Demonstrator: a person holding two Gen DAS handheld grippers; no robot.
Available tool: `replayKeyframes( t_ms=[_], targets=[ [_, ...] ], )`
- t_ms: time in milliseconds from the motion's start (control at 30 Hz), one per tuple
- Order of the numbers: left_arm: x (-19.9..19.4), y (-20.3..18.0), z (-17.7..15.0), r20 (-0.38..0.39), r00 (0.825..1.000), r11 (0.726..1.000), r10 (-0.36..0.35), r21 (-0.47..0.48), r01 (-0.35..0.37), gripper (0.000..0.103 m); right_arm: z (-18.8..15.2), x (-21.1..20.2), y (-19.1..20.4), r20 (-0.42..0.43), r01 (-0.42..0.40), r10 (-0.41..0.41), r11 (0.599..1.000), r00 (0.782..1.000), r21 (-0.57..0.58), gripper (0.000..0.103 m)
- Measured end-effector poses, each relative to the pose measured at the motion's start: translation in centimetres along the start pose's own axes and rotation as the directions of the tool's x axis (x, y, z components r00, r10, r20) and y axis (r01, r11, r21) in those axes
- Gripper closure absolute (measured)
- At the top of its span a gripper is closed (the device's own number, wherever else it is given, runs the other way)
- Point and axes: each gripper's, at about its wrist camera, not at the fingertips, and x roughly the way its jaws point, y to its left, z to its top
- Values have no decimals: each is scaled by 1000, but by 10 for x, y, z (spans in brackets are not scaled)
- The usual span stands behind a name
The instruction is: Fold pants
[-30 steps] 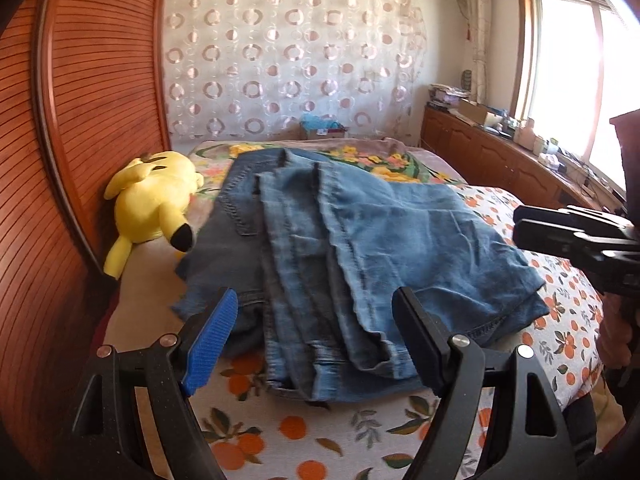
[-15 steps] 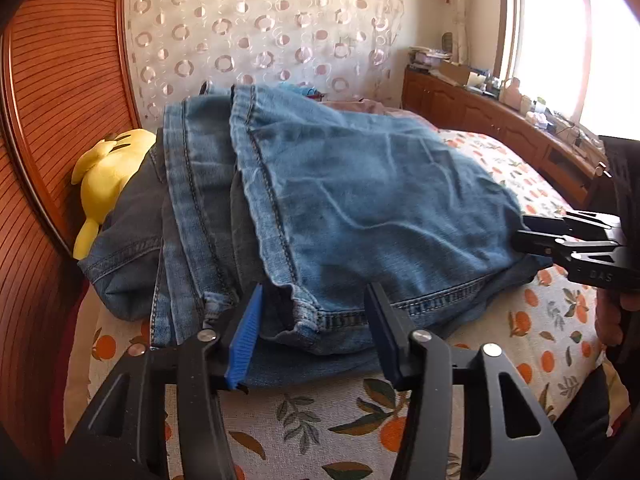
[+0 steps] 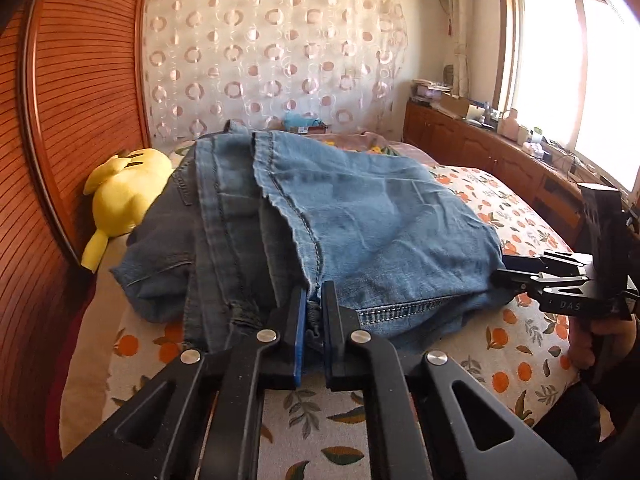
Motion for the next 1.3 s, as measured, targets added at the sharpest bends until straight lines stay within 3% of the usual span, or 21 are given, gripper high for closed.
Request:
replayKeyframes(
  t_ms=[167,300,433,567,733,800,1167,1300],
  targets=[
    [14,3,-9,-62,998,1000,9,-10,-9,95,-3,1,-4,-4,-12,12,1000,1000,6,56],
    [13,1,-12,-68,998,1000,1,-20,-3,94,-2,2,-6,-10,-7,7,1000,1000,11,56],
    [12,4,-5,-62,998,999,34,-8,-35,84,-1,2,-6,-16,1,-1,1000,1000,7,56],
    [14,10,6,-57,997,999,54,-7,-54,63,-1,3,-6,-17,6,-6,1000,1000,3,56],
    [14,14,20,-26,999,999,31,-21,-32,44,-1,4,-6,-17,11,-11,1000,1000,0,56],
    [17,12,27,-16,999,999,28,-14,-28,22,-1,4,-6,-16,10,-10,1000,1000,0,56],
    [49,6,76,-12,1000,998,25,50,-24,22,-1,4,-6,-16,9,-9,1000,1000,0,55],
    [69,14,93,-14,998,996,64,58,-63,22,-1,4,-7,-16,9,-9,1000,1000,0,55]
  ],
)
